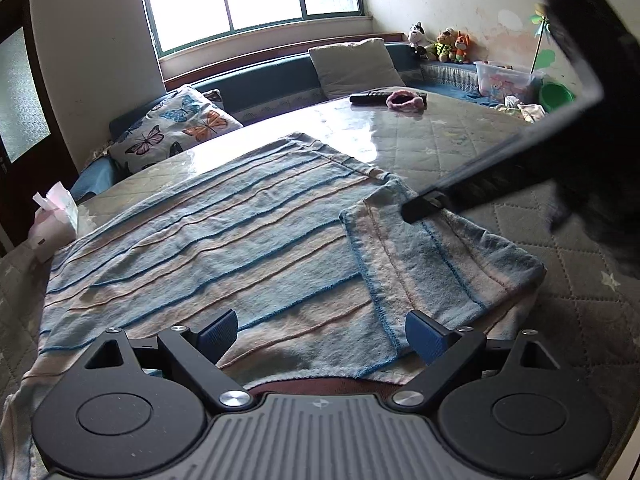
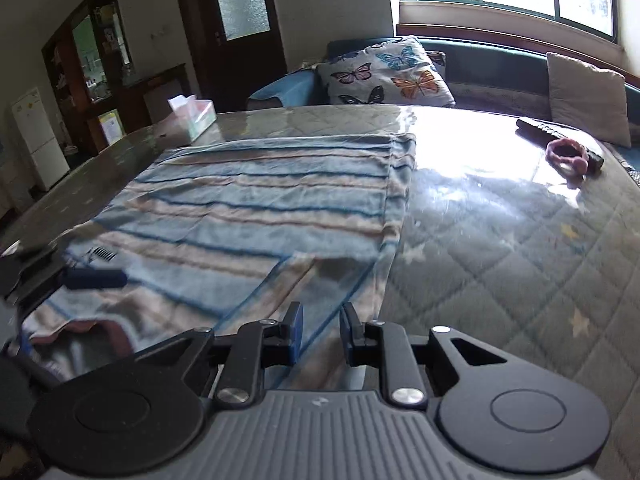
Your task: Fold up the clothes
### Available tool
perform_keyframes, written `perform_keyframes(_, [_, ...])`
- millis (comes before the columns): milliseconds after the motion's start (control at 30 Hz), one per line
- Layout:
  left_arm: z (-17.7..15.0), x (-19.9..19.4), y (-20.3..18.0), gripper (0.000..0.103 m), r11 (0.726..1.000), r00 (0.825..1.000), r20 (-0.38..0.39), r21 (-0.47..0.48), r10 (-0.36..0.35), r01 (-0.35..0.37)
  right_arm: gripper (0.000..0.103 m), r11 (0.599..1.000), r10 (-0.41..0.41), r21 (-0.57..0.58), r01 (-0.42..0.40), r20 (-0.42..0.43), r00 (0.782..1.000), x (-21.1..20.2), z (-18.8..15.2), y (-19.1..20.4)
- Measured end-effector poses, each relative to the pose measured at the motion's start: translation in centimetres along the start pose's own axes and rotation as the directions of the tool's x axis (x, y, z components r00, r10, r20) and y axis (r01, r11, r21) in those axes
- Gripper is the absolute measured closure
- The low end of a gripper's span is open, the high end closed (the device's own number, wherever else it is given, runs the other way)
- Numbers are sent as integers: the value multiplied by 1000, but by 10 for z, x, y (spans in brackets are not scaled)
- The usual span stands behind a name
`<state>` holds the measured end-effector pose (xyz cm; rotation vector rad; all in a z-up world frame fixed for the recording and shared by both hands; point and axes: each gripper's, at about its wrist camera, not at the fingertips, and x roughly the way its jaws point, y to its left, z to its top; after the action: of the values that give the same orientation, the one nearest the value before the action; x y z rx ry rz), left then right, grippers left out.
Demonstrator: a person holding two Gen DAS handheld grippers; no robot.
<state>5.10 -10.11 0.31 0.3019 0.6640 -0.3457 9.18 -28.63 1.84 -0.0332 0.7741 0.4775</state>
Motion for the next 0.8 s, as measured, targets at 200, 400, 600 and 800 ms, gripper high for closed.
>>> perform_keyframes(200, [-1,1,2,10,1000,1000,-3,-9,5,-5,84,999,-37,-9,37,-7,999,30,15,-3])
perform_keyframes(400, [-7,-15,23,10,997,998,5,-48,59,-59,75,996,-18,-87,16,-29,999,17,1,19])
perform_keyframes(600, [-25,-39,60,10,974,986,-15,-153,168,-168,68,984,2,-175,-12,-57,998,0,-17,44])
perform_keyframes(800, [-57,-76,109,12,894,943,-69,-303,326,-331,63,955,-14,-296,-2,-52,999,-12,-32,68])
